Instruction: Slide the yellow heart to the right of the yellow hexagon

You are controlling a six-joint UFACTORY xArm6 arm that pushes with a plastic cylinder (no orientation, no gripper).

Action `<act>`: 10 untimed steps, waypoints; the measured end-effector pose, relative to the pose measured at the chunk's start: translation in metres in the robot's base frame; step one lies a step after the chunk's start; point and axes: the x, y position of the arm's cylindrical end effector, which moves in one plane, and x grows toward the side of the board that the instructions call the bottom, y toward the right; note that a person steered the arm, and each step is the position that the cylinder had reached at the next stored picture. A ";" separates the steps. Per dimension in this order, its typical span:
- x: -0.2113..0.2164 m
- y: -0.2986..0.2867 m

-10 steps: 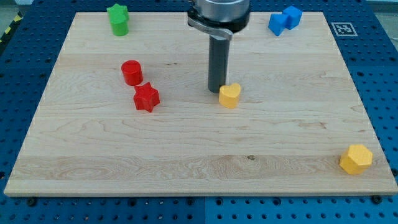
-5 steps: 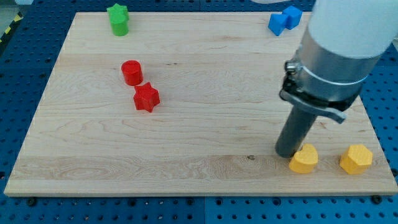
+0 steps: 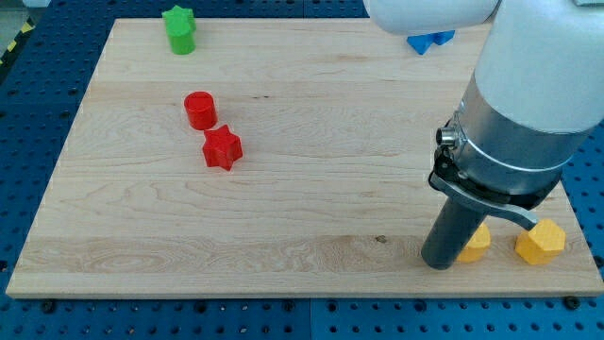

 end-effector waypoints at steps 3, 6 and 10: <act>-0.008 -0.002; -0.013 0.013; -0.065 -0.031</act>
